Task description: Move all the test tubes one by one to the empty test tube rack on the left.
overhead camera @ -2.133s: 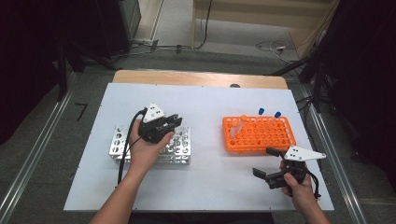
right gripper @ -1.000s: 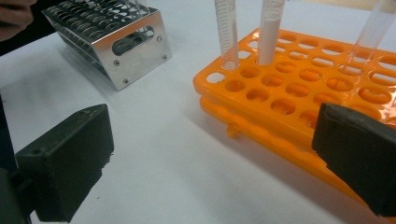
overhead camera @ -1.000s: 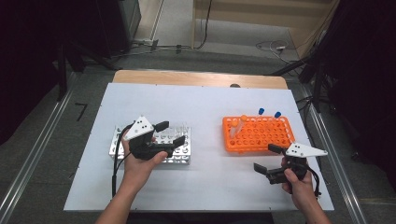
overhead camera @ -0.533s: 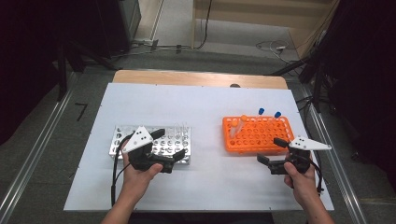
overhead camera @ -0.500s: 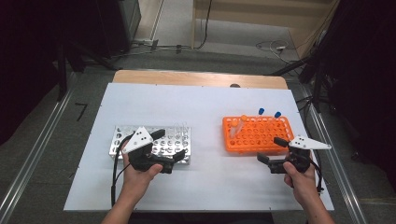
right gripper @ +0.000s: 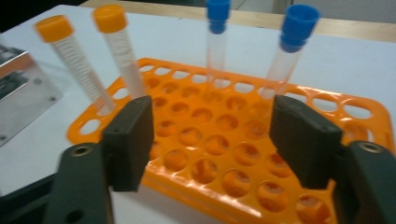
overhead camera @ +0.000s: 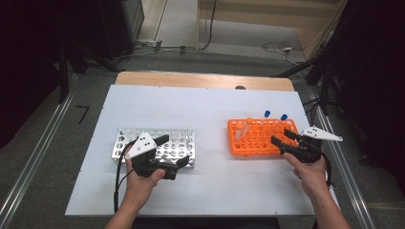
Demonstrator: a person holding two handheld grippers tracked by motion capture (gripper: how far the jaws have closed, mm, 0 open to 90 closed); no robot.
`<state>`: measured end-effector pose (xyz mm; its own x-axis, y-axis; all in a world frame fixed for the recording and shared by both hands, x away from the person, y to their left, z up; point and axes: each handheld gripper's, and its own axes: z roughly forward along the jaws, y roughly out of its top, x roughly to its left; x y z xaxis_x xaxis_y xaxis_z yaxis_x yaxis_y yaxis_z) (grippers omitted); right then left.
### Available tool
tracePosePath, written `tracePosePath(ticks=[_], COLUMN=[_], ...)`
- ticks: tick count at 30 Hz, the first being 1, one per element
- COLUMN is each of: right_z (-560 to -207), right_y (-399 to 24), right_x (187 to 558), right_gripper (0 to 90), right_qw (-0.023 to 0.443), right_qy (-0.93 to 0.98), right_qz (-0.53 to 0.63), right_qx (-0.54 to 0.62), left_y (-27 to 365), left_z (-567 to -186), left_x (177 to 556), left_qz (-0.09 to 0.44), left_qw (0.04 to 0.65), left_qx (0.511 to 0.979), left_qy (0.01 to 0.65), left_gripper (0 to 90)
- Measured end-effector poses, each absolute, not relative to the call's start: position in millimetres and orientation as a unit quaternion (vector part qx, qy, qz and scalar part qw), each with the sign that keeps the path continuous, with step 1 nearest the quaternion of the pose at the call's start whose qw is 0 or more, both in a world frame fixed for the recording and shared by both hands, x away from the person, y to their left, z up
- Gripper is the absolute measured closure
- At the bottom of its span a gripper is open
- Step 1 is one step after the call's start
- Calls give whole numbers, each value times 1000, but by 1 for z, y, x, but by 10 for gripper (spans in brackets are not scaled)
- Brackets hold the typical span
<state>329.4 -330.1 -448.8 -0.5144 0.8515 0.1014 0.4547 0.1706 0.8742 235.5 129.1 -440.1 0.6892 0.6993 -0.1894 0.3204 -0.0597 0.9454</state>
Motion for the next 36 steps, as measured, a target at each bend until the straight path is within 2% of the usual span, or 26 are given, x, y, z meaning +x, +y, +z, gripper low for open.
tracePosePath(ticks=[3, 17, 36], right_z=[-451, -464, -475], right_y=[-334, -329, -314], right_x=[339, 371, 377], right_gripper=[437, 576, 725], right_qw=[213, 216, 239], right_qy=[720, 704, 696], right_qz=[471, 460, 440], right_qx=[463, 496, 514], left_y=[129, 128, 126], left_z=[-440, -442, -443], left_x=[235, 235, 235], left_qz=[162, 159, 158], left_qw=[585, 581, 580], left_qx=[710, 714, 715], left_qy=[357, 357, 358], left_gripper=[0, 0, 0])
